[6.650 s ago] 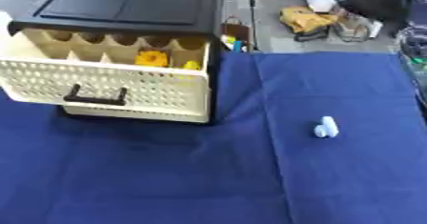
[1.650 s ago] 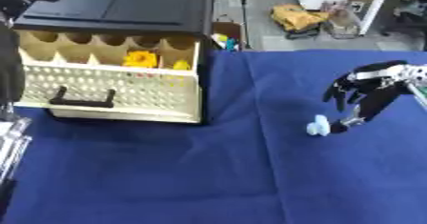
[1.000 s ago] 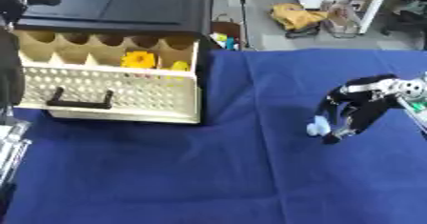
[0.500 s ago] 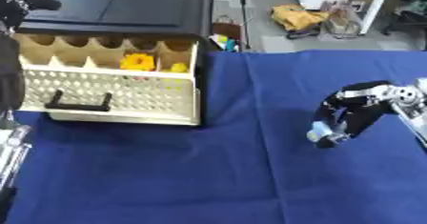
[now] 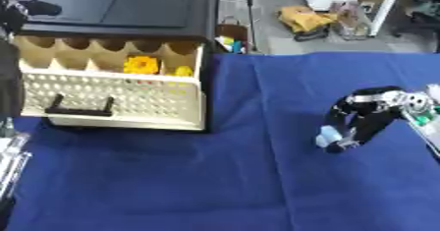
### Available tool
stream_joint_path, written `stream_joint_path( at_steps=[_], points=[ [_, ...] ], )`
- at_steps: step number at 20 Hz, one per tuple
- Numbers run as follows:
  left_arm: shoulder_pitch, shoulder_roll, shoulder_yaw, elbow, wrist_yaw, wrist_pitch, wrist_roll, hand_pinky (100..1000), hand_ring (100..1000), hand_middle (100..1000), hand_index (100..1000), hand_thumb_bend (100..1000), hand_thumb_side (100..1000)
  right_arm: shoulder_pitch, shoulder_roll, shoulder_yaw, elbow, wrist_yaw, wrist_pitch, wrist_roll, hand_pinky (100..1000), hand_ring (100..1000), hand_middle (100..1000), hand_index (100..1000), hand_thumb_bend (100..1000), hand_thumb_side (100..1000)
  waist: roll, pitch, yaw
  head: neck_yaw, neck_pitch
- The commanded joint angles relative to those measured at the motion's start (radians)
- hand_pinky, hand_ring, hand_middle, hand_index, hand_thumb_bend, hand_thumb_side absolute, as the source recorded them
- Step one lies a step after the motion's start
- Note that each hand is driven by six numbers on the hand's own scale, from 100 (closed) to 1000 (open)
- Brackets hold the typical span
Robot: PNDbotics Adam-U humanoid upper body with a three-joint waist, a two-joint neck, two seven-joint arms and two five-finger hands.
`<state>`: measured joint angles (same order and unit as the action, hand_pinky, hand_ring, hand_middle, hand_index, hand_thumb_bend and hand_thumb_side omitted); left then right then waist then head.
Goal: Pick up objects from table and place into drawer.
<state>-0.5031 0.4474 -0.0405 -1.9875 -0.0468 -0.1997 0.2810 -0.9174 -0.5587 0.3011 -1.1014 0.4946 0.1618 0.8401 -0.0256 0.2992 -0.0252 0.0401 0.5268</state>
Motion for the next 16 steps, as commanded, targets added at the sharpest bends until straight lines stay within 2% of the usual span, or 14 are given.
stream_joint_path(
  at_steps=[1, 16],
  points=[
    [-0.009, 0.007, 0.001, -0.012, -0.003, 0.001, -0.003, 633, 758, 765, 903, 217, 1000, -0.009, -0.020, -0.011, 0.012, 0.011, 0.000, -0.008, 812, 902, 485, 759, 556, 225, 0.004, -0.015, 0.001, -0.005, -0.009],
    [-0.005, 0.003, -0.001, -0.012, -0.001, 0.000, -0.005, 632, 757, 766, 902, 210, 1000, -0.004, -0.012, -0.009, 0.005, -0.004, 0.016, -0.073, 767, 855, 415, 697, 559, 198, 0.008, -0.016, 0.005, -0.014, -0.011]
  ],
)
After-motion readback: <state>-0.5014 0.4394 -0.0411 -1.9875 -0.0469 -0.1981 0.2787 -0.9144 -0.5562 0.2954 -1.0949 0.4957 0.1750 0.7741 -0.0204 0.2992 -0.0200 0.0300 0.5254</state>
